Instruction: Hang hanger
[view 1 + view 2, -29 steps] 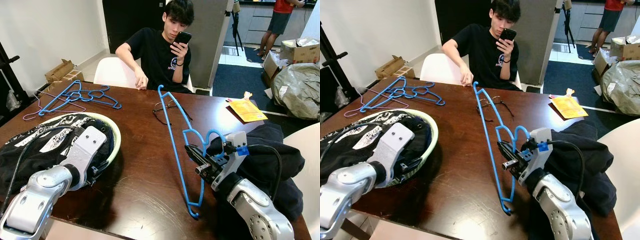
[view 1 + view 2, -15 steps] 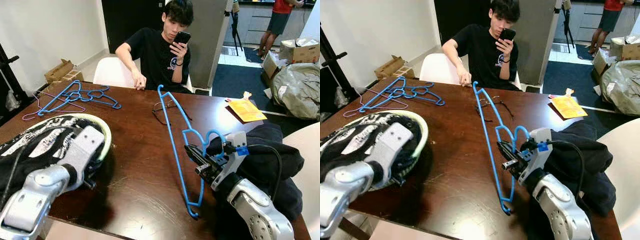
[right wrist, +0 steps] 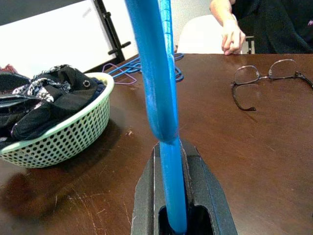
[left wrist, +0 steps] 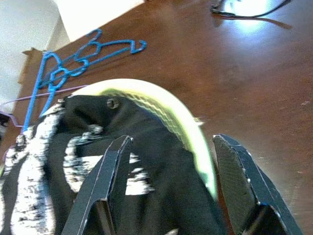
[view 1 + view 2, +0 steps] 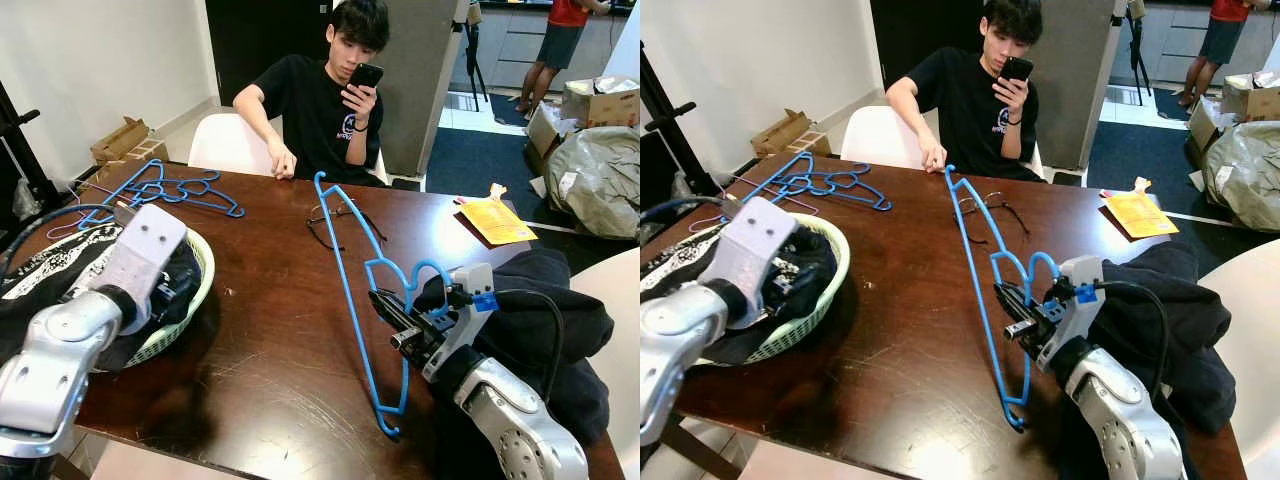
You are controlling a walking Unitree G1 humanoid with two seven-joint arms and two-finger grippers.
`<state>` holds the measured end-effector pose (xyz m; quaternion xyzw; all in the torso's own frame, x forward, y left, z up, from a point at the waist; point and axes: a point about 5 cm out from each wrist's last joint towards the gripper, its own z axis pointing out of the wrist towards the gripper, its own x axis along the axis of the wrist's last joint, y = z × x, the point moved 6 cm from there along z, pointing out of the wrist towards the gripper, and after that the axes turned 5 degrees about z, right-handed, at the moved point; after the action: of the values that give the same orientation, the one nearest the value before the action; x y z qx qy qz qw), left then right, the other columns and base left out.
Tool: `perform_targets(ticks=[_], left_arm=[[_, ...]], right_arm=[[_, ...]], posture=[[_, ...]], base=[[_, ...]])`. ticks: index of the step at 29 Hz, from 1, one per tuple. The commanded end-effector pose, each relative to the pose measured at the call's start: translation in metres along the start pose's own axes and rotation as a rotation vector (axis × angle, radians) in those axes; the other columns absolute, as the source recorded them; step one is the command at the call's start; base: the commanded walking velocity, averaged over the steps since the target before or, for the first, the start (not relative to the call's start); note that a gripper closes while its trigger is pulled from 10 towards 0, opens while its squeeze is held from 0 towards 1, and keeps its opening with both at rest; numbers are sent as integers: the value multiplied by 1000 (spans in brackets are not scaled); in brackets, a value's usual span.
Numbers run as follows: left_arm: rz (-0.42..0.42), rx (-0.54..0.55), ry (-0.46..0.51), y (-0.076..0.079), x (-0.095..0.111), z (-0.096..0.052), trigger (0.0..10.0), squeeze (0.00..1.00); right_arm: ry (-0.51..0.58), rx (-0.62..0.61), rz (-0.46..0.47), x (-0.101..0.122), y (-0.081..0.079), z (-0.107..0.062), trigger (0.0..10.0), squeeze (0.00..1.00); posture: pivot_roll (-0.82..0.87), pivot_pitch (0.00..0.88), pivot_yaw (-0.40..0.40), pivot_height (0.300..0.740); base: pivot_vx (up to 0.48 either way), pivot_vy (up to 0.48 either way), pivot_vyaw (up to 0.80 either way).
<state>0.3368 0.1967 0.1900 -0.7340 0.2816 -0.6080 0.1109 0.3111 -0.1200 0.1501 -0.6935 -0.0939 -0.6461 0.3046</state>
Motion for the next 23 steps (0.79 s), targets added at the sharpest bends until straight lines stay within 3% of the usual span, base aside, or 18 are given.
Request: perform_targets(ticks=[1, 14, 18, 21, 23], left_arm=[[-13, -32, -20, 11, -4, -1, 10000, 0], [-69, -68, -122, 33, -27, 0, 10000, 0], [-71, 30, -147, 18, -30, -2, 10000, 0], [-71, 30, -147, 18, -30, -2, 10000, 0], [-50, 143, -149, 1, -29, -4, 10000, 0]], right_arm=[[-63, -30, 31, -17, 7, -4, 10000, 0], [-63, -29, 33, -16, 6, -4, 10000, 0], [-63, -29, 34, -16, 6, -4, 10000, 0], [-63, -29, 34, -16, 6, -4, 10000, 0], [-63, -28, 34, -16, 6, -4, 10000, 0]], posture=[[22, 3, 3, 740], [23, 13, 3, 740], [25, 15, -1, 740], [25, 15, -1, 740], [26, 16, -3, 740]], base=[[0, 0, 0], [0, 0, 0], [0, 0, 0], [0, 0, 0], [0, 0, 0]])
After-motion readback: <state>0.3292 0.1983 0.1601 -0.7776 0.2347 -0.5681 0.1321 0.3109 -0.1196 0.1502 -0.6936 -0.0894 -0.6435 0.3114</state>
